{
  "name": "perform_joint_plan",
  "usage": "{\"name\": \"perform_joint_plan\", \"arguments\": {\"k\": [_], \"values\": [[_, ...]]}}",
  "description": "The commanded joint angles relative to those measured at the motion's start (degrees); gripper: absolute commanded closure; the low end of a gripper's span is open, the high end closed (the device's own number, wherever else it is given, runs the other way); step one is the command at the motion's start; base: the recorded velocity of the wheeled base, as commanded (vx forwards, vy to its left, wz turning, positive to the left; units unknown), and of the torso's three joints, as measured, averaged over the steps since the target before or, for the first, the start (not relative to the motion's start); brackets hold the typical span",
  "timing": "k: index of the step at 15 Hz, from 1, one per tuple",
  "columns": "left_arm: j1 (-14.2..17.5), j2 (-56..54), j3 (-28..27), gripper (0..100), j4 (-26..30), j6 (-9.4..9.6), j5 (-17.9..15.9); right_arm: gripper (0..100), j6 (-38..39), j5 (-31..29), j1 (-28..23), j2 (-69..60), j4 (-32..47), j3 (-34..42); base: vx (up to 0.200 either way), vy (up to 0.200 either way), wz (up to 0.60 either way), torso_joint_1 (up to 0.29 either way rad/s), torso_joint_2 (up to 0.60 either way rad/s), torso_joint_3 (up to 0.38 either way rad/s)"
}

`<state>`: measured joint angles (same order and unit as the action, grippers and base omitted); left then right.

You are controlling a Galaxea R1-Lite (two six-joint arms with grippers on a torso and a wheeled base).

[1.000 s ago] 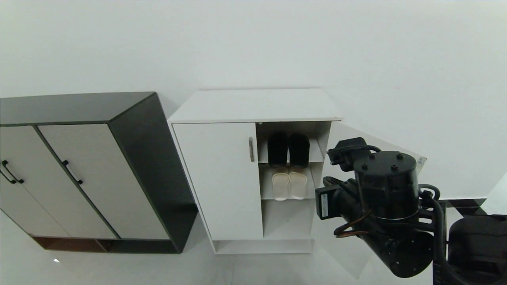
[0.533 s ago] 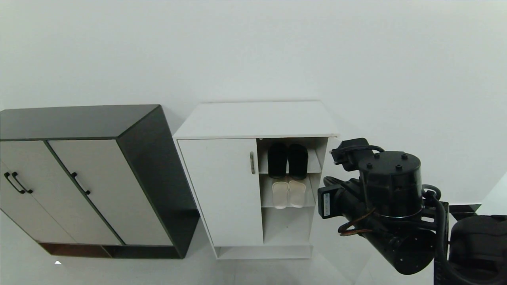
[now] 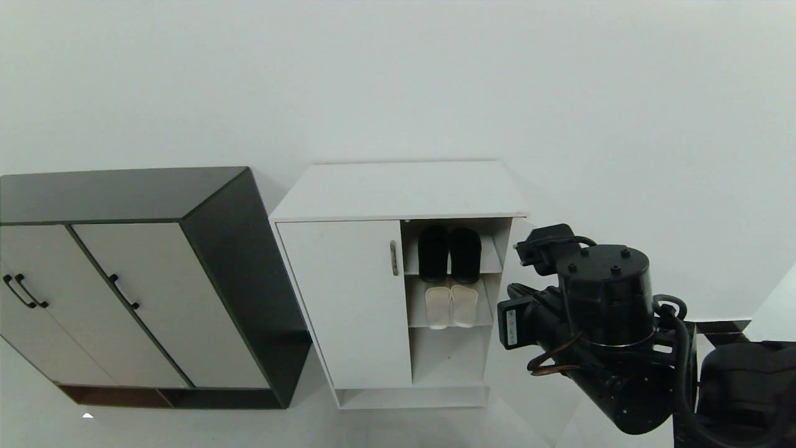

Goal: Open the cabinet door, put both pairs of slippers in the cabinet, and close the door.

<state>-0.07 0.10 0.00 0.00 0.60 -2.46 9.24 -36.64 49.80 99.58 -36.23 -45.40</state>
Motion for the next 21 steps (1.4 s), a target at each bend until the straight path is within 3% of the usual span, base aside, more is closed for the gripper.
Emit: {"name": "perform_joint_plan", "arguments": {"k": [1, 5, 8, 12, 14, 19, 21], "values": [[0.0, 0.0, 0.0, 100, 0.0, 0.02, 0.0, 100, 0.0, 0.0, 0.0, 0.3, -0.1, 0.0, 0.000, 0.000, -0.60, 0.002, 0.00, -0.002], [0.0, 0.0, 0.0, 100, 0.0, 0.02, 0.0, 100, -0.3, 0.0, -1.5, 0.5, -0.2, -0.2, 0.000, 0.000, -0.60, 0.004, 0.00, 0.002], [0.0, 0.0, 0.0, 100, 0.0, 0.02, 0.0, 100, -2.5, 0.6, -5.1, -0.1, -3.8, 0.0, 0.000, 0.000, 0.00, 0.000, 0.00, 0.000], [0.0, 0.0, 0.0, 100, 0.0, 0.11, 0.0, 100, -3.8, 1.4, -5.5, 0.1, -5.0, -0.2, 0.000, 0.000, 0.00, 0.000, 0.00, 0.000], [0.0, 0.0, 0.0, 100, 0.0, 0.11, 0.0, 100, -3.7, 1.9, -6.5, 0.3, -5.0, -1.2, -0.200, 0.000, 0.00, 0.007, 0.01, 0.000], [0.0, 0.0, 0.0, 100, 0.0, 0.11, 0.0, 100, -2.6, 5.3, -12.4, 4.9, -2.8, -10.0, -0.040, 0.000, 0.00, 0.003, 0.00, 0.000], [0.0, 0.0, 0.0, 100, 0.0, 0.11, 0.0, 100, -0.8, 9.1, -16.0, 8.1, 2.7, -16.5, 0.000, 0.000, 0.00, 0.000, 0.00, 0.000]]}}
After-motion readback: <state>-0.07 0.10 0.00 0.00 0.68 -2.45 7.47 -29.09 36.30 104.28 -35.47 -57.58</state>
